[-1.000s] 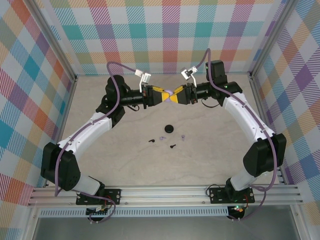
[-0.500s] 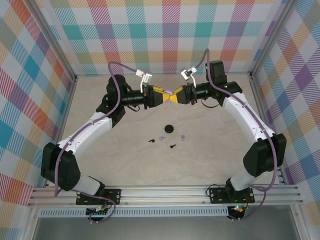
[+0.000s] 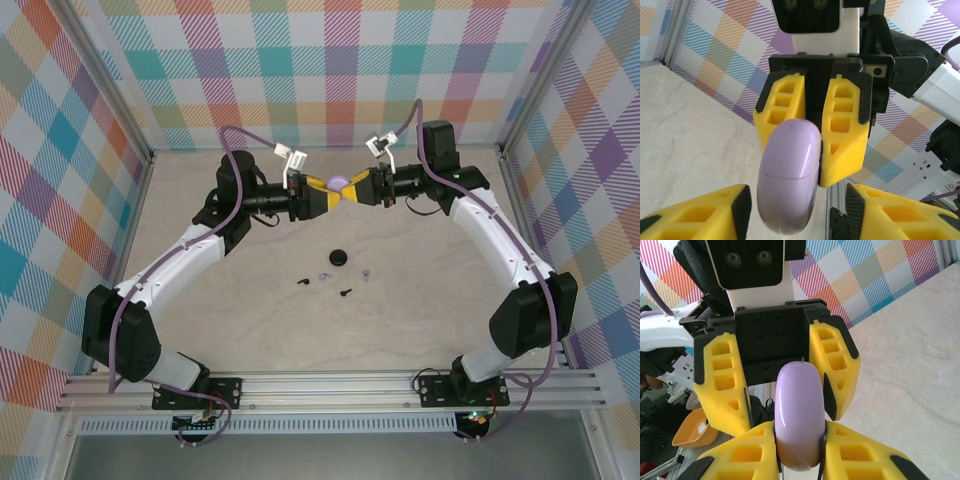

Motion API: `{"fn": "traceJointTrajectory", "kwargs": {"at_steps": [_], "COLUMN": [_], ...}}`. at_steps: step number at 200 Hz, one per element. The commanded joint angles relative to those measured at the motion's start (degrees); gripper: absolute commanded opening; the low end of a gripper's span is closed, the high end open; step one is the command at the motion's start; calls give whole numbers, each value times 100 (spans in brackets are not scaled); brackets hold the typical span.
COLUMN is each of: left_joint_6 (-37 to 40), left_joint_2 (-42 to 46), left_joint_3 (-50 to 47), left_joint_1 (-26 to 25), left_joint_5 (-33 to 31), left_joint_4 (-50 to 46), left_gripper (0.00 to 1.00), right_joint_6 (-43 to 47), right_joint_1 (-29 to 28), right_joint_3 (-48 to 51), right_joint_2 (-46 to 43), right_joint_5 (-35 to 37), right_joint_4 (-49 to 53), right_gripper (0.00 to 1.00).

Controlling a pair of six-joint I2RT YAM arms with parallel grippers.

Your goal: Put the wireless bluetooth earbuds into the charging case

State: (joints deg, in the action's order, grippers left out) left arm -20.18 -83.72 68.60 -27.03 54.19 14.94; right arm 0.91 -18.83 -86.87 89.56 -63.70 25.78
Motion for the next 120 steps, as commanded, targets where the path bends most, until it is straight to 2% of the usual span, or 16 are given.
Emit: {"fn": "traceJointTrajectory", "kwargs": {"at_steps": [1, 45, 79, 120], "left_joint_6": [4, -100, -164, -163], "left_joint_2": [155, 103, 33, -6], "left_joint_3": [215, 264, 296, 297], "left_joint_1": [-47, -66, -91, -118], "left_joint_5": [238, 430, 434, 435], "left_joint_4": [79, 223, 299, 256], "left_gripper": [50, 46, 40, 42], "right_joint_6": [174, 419, 680, 563], "right_joint_1": [17, -5, -33, -33], "right_joint_3": [-18, -150, -199, -190], "right_joint_2": [-180, -123, -97, -123], "right_joint_5": [-308, -518, -557, -455], "right_joint_4": [15, 443, 578, 421], "right_gripper": [18, 20, 20, 20]}}
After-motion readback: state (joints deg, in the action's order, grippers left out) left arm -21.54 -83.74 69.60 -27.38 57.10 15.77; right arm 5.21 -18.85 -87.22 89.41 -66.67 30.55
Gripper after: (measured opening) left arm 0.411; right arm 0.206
